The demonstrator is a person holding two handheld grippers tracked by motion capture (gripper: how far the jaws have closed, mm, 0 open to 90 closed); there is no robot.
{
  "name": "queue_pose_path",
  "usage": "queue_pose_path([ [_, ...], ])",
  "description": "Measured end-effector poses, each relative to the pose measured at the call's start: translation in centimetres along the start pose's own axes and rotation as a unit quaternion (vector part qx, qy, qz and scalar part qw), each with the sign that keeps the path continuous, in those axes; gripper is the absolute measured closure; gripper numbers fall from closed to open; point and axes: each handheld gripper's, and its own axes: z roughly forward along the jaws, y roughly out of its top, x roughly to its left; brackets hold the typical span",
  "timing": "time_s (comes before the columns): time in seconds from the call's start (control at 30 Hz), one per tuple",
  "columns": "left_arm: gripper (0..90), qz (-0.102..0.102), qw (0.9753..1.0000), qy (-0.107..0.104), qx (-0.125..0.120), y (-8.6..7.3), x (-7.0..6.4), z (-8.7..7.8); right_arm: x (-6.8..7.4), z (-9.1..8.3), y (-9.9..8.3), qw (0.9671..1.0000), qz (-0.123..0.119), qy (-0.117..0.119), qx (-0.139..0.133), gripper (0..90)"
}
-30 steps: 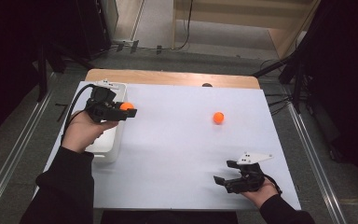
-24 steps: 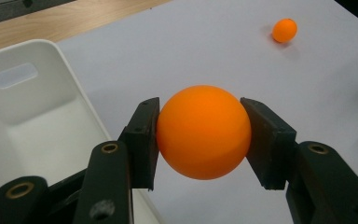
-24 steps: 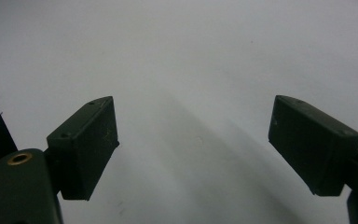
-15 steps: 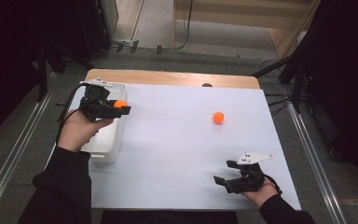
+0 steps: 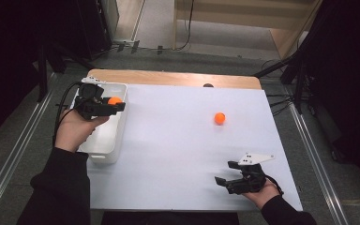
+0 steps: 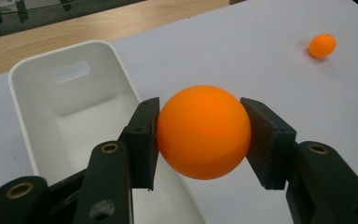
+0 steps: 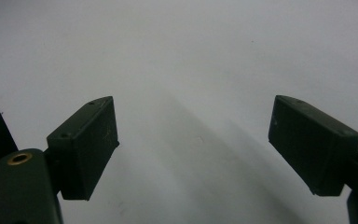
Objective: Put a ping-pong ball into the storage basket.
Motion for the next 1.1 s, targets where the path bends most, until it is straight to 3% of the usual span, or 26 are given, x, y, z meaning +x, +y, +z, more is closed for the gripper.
queue_pose_path([
  [0.13,50.9,-0.005,1.0000,0.005,0.002,-0.1,0.4,0.1,0.0,0.0,0.0,1.0000,0.000,-0.001,0.000,14.3],
  [0.27,50.9,-0.023,0.9997,0.005,-0.006,-0.3,1.2,0.1,-0.2,0.1,0.0,1.0000,0.005,-0.003,-0.006,14.3],
  [0.5,50.9,-0.037,0.9986,0.032,-0.021,-0.6,1.8,0.6,0.1,0.3,0.0,0.9999,-0.012,-0.007,0.004,14.3],
  [0.63,50.9,-0.041,0.9976,0.047,-0.028,-0.8,2.1,0.7,0.1,0.4,0.1,0.9999,-0.008,-0.005,0.005,14.3],
  [0.73,50.9,-0.061,0.9964,0.043,-0.039,-0.9,2.5,0.9,0.1,0.4,0.1,0.9999,-0.009,-0.007,0.006,14.3],
  [1.1,50.9,-0.066,0.9948,0.063,-0.044,-1.4,3.3,2.3,0.2,0.4,0.2,0.9999,-0.012,-0.007,0.002,14.3],
])
